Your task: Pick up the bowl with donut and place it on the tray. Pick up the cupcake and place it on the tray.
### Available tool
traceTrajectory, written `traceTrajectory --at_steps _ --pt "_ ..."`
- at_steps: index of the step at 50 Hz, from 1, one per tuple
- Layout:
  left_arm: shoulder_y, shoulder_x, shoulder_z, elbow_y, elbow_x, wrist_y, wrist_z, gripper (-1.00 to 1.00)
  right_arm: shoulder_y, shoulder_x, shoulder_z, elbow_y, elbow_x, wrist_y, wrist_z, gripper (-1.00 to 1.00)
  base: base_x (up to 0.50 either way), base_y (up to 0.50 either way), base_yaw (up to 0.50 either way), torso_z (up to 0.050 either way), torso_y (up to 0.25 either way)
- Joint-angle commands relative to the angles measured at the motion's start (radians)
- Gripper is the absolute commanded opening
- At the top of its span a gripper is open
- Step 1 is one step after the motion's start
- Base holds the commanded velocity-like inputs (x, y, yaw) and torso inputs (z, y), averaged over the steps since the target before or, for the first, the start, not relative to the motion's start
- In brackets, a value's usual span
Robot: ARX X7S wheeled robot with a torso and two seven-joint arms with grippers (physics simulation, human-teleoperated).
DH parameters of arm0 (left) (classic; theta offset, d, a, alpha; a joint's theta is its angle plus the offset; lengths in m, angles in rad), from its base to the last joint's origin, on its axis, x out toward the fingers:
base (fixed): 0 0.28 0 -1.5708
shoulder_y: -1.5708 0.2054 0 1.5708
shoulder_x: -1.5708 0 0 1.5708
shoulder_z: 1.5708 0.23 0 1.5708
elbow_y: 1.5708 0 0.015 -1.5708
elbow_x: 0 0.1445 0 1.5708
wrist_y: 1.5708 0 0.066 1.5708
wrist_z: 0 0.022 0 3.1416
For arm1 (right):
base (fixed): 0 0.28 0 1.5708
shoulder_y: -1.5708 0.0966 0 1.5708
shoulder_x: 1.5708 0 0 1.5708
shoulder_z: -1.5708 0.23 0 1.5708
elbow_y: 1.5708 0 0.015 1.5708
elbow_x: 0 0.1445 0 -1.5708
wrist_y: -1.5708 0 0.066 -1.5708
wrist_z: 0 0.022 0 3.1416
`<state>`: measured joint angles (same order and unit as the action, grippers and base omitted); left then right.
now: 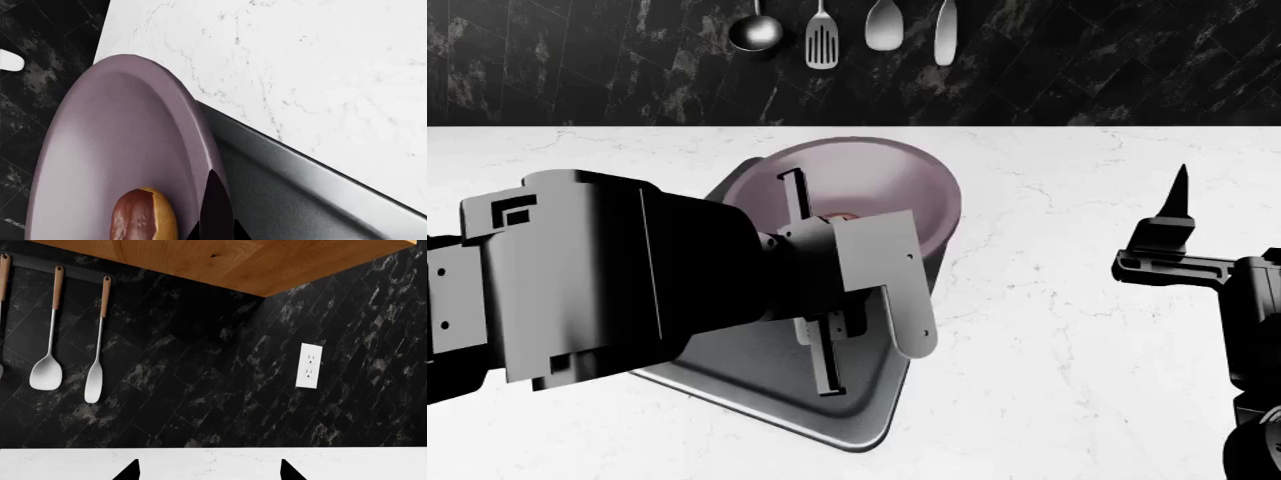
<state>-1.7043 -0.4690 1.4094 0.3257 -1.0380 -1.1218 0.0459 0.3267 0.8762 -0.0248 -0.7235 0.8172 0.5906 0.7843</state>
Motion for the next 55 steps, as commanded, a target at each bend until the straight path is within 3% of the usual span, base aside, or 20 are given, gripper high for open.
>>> traceTrajectory --at_steps 1,55 --pt "0.008 -0.004 0.002 -0.017 0.047 0.015 -0.007 -1.0 0.0 -0.002 -0.004 0.004 -0.003 -0.001 -0.001 1.0 0.0 0.0 0.0 0.0 0.0" --pt "0.042 -0.016 0.023 -0.04 0.061 0.033 -0.013 -1.0 -0.004 -0.004 -0.004 0.005 -0.004 -0.001 0.003 1.0 0.0 0.0 0.0 0.0 0.001"
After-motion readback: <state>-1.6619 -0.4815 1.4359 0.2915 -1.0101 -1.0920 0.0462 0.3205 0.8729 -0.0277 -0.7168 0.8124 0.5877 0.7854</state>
